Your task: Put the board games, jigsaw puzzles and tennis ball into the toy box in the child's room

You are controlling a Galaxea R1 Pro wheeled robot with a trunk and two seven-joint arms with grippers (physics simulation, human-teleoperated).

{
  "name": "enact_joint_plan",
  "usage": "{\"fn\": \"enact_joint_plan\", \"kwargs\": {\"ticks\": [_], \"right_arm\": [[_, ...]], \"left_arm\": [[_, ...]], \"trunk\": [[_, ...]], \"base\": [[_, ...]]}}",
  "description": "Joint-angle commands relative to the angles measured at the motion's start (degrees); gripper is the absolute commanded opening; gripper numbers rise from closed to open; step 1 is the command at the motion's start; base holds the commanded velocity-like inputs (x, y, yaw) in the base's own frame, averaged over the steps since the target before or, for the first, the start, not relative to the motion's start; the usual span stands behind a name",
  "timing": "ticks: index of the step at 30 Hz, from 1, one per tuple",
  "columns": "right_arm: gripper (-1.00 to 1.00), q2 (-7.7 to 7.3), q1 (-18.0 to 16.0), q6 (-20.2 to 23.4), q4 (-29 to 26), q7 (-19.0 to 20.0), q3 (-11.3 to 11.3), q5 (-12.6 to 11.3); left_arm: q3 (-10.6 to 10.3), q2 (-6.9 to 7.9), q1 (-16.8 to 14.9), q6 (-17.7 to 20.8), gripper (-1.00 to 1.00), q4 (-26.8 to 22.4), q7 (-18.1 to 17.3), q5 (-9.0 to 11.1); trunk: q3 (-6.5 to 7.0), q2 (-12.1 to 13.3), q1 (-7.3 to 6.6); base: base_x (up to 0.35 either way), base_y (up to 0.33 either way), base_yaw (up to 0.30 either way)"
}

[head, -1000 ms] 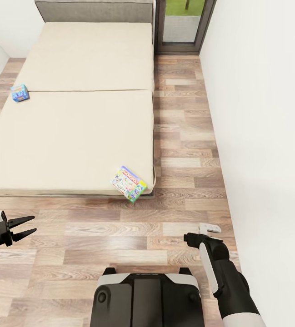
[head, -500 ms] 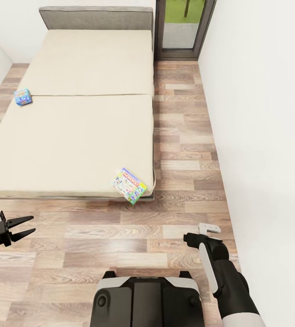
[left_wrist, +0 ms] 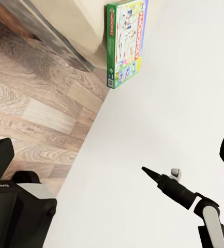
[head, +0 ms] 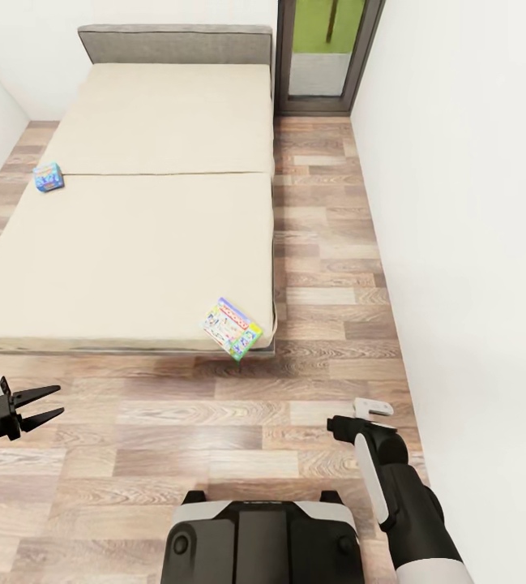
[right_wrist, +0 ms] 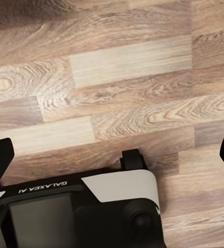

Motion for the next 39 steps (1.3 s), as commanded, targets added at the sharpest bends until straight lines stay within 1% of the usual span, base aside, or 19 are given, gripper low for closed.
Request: {"fn": "enact_joint_plan", "kwargs": {"ticks": [1, 5, 11, 27, 34, 39], "right_arm": [[1.00, 0.09, 0.0, 0.2, 0.0, -0.3, 0.0, -0.3], [1.00, 0.52, 0.0, 0.2, 0.0, -0.3, 0.0, -0.3], [1.00, 0.71, 0.0, 0.2, 0.1, -0.3, 0.0, -0.3], [1.00, 0.79, 0.0, 0.2, -0.1, -0.2, 0.1, -0.3], [1.00, 0.80, 0.0, 0.2, 0.0, -0.2, 0.1, -0.4], [1.00, 0.78, 0.0, 0.2, 0.1, -0.2, 0.1, -0.5]], "left_arm": [[-0.2, -0.01, 0.0, 0.6, 1.00, 0.0, -0.2, 0.1], [-0.2, -0.24, 0.0, 0.7, 1.00, 0.0, -0.2, 0.1], [-0.3, -0.40, 0.0, 0.7, 1.00, 0.0, -0.2, 0.1], [-0.2, -0.16, 0.0, 0.8, 1.00, 0.0, -0.2, 0.3], [-0.3, -0.40, 0.0, 0.8, 1.00, 0.0, -0.2, 0.1], [-0.3, -0.85, 0.0, 1.0, 1.00, 0.0, -0.2, 0.1]], "trunk": [[0.03, -0.1, 0.03], [0.40, -0.1, 0.03], [0.96, -0.1, 0.03], [2.45, -0.1, 0.03], [3.10, -0.1, 0.03], [3.57, -0.1, 0.03]], "base": [[-0.033, 0.000, 0.000], [-0.015, 0.000, 0.000], [-0.004, 0.000, 0.000], [0.000, 0.000, 0.000], [0.000, 0.000, 0.000], [0.000, 0.000, 0.000]]}}
